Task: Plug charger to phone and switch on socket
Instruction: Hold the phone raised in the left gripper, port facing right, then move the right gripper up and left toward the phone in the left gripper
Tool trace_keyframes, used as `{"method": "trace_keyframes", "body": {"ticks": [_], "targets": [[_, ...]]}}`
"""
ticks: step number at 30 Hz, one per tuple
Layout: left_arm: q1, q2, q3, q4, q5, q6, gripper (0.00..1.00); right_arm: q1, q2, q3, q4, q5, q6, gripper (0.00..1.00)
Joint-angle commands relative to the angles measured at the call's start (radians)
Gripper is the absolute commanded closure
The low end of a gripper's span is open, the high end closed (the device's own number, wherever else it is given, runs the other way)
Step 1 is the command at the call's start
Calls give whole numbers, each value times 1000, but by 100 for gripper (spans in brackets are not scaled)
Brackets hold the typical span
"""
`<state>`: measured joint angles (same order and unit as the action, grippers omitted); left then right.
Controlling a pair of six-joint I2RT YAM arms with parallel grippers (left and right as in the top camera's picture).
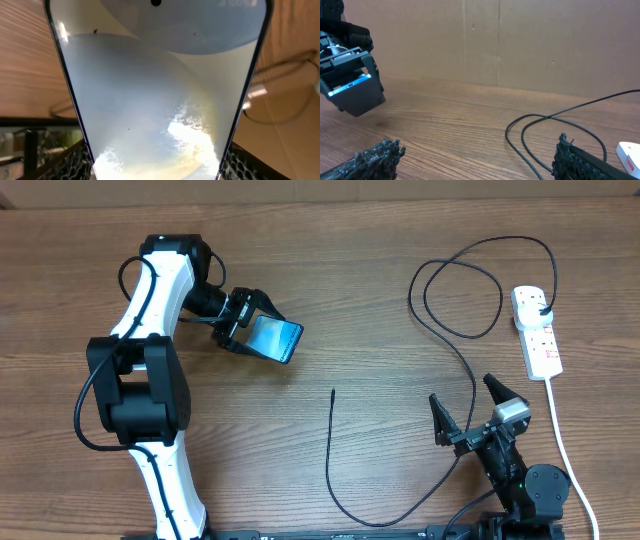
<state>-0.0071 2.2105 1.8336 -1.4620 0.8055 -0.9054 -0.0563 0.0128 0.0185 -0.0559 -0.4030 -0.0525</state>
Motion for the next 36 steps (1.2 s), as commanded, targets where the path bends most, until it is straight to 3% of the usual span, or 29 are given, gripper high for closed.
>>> {"method": "trace_keyframes", "body": {"ticks": [1, 16, 20, 23, 26, 36], "targets": [[-7, 0, 30, -3, -104, 8, 96, 8, -10, -11, 1, 10, 0, 0], [-7, 0, 30, 27, -166, 76, 96, 8, -10, -11, 11, 10, 0, 0], [-7, 0, 30, 28, -166, 76, 96, 8, -10, -10, 94, -14, 8, 0], [-7, 0, 30, 31, -159, 76, 96, 6, -10, -7, 204, 11, 140, 0], [-7, 0, 30, 31, -159, 76, 96, 6, -10, 16, 172, 50, 218, 0], [-7, 0, 30, 31, -158, 80, 96, 6, 90, 157, 58, 63, 217, 0]]}}
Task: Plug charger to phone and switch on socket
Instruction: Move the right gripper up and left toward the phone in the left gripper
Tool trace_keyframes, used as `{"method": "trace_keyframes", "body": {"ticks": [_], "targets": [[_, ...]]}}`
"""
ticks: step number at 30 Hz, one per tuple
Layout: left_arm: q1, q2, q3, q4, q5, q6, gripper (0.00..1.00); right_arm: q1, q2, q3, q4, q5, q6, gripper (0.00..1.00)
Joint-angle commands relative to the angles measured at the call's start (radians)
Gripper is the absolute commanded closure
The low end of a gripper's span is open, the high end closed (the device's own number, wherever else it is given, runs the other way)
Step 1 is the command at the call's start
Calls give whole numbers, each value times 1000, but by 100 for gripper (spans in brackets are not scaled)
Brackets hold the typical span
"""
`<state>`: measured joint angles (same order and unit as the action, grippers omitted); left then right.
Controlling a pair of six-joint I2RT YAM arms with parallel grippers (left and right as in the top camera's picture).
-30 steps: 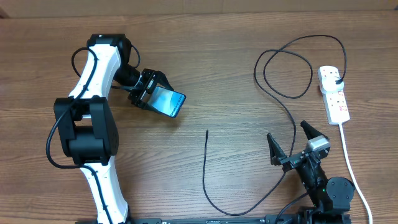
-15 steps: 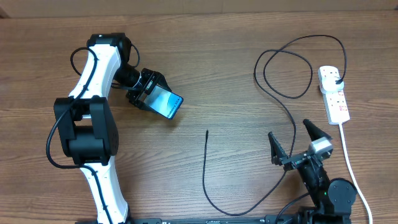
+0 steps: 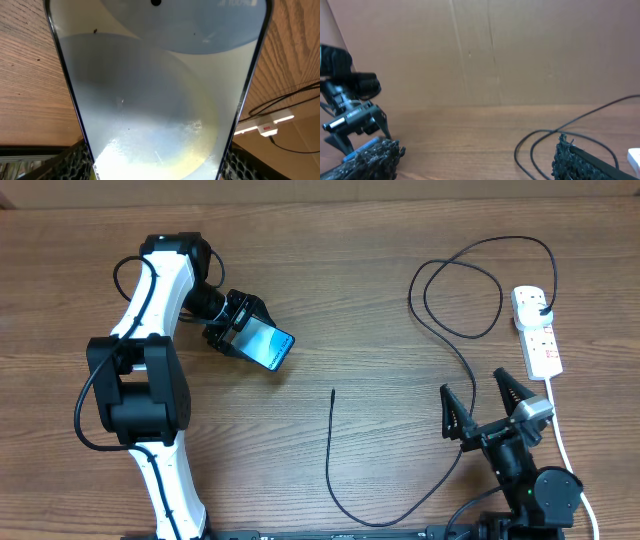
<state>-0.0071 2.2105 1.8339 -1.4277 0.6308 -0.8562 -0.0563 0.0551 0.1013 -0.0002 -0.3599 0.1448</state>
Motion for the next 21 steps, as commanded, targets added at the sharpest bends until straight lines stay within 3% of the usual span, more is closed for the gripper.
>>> {"method": "trace_keyframes", "body": {"ticks": [1, 12, 21], "targets": [[-7, 0, 30, -4, 16, 31, 96, 6, 72, 91, 2, 19, 19, 0], [-7, 0, 30, -3, 17, 30, 96, 6, 421, 308, -31, -76, 20, 0], [-7, 0, 30, -3, 18, 29, 96, 6, 771, 613, -270, -235, 121, 0]]}}
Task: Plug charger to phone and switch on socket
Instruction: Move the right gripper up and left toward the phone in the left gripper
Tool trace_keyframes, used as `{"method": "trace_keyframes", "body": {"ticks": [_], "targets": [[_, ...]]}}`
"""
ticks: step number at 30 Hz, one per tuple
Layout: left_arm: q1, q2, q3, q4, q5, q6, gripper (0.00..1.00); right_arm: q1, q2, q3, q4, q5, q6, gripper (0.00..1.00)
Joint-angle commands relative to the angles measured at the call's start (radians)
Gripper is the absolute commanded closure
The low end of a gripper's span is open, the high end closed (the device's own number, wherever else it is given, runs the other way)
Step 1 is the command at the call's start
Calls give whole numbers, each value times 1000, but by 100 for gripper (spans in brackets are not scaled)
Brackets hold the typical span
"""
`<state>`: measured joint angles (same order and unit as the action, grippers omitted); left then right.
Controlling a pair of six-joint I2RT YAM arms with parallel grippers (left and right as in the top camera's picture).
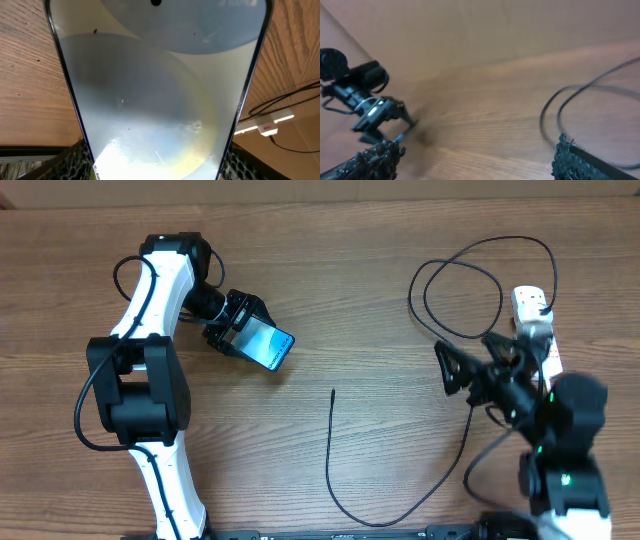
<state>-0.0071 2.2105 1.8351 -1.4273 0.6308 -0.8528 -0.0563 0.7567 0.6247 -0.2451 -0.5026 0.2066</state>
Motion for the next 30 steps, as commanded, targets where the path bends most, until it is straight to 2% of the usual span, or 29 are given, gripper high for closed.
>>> {"method": "trace_keyframes", "body": {"ticks": [1, 5, 8, 12, 17, 24, 30], "targets": [[-7, 0, 29, -4, 22, 26, 96, 6, 114, 126, -49, -126, 97, 0], [-7, 0, 29, -4, 25, 26, 96, 6, 255, 214, -53, -316, 233, 0], [-7, 0, 29, -5, 25, 26, 96, 6, 340, 225, 48, -465, 358, 0], [-7, 0, 29, -4, 35, 19, 96, 6, 429, 225, 106, -475, 436, 0], [-7, 0, 29, -4, 42, 19, 96, 7, 519, 225, 121, -468, 625, 0], [-11, 0, 29, -2, 42, -45, 96, 75, 632, 225, 121, -468, 661, 0], [-40, 0, 29, -1, 42, -137, 96, 191, 686, 224, 121, -397, 579, 0]]}}
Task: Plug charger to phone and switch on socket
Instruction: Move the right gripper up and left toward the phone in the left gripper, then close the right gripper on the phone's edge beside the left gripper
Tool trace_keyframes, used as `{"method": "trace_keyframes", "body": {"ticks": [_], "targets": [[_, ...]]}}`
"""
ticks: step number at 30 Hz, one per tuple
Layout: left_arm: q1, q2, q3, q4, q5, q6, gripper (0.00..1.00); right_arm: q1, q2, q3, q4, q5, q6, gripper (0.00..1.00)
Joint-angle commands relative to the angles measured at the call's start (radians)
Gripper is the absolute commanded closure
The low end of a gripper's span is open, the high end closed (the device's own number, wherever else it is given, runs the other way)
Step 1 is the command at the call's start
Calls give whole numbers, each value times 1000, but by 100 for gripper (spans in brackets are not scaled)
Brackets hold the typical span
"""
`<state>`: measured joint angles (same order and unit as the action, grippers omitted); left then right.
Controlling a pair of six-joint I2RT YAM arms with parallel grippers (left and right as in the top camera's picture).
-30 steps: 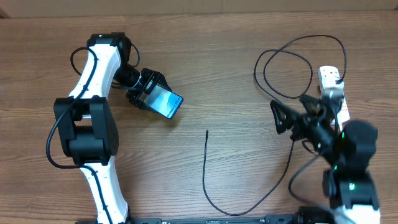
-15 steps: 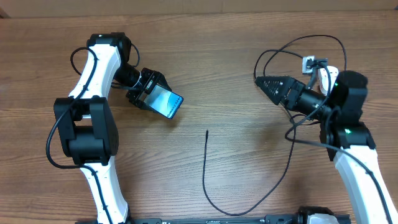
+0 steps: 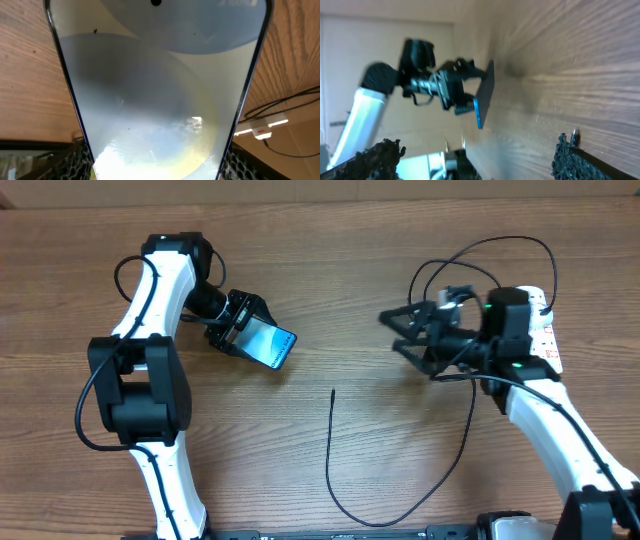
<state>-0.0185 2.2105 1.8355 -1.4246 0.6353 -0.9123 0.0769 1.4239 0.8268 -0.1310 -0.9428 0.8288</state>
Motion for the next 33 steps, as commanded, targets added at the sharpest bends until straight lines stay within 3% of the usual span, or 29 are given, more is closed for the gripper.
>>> {"method": "trace_keyframes", "body": {"ticks": [1, 19, 20, 33], "targets": [[-35, 0, 28, -3, 36, -89, 96, 73, 24, 22, 8, 55, -45, 0], [-191, 0, 28, 92, 49, -291, 96, 264, 39, 21, 12, 221, -40, 1], [-199, 0, 28, 95, 53, -306, 96, 274, 39, 21, 9, 238, -33, 4], [-270, 0, 28, 111, 125, -385, 96, 329, 39, 21, -49, 374, 86, 4]]}}
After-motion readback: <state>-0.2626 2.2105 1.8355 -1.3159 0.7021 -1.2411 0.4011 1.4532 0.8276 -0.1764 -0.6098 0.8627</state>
